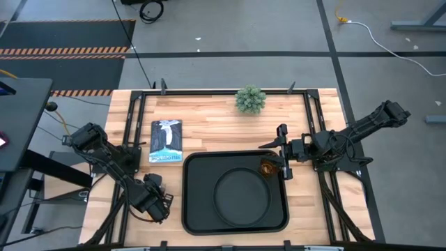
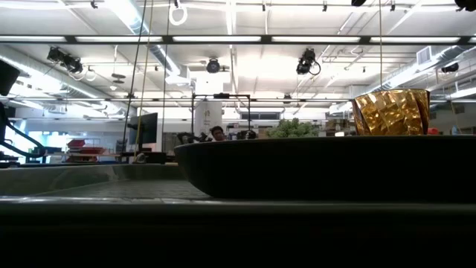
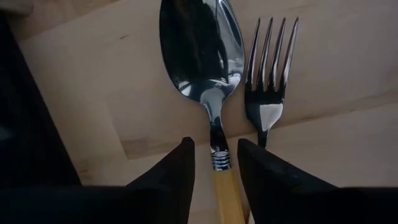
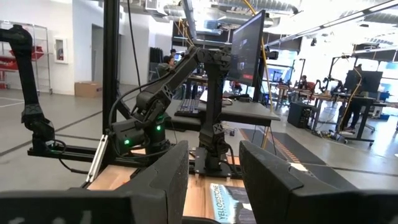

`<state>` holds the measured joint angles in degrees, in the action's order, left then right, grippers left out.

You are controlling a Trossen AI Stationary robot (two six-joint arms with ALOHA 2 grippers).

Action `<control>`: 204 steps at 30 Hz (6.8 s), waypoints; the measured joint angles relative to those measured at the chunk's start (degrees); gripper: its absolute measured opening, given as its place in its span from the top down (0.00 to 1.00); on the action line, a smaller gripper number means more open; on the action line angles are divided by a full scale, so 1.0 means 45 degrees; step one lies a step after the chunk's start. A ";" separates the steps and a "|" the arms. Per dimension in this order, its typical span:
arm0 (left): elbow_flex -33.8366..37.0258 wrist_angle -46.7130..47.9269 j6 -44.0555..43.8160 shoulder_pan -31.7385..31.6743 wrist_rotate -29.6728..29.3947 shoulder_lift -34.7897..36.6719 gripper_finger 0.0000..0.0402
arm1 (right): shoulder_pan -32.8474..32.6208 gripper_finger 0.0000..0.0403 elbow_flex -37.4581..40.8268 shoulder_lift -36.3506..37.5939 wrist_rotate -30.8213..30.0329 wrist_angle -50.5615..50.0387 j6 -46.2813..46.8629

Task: Pick and place plate/cup/fork/spoon on tray
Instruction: Put the orange spoon on the black tray

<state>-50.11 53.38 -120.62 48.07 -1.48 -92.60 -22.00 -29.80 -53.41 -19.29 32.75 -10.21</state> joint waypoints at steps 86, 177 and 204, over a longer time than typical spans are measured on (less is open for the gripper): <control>0.1539 -0.1109 0.1664 -0.1195 0.0933 0.1579 0.69 | 0.0000 0.63 0.0000 0.0000 0.0340 0.0232 -0.0061; 0.5032 -0.4050 0.4472 -0.3443 0.5784 0.2633 0.83 | -0.0010 0.63 0.0000 0.0005 0.0602 0.0408 -0.0056; 0.3684 -0.1184 0.5762 -0.3949 0.3727 0.2803 0.87 | -0.0015 0.63 0.0000 0.0005 0.0602 0.0413 -0.0061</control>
<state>-33.53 48.05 -94.68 30.30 15.30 -79.99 -22.06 -29.80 -53.39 -16.58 34.61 -10.48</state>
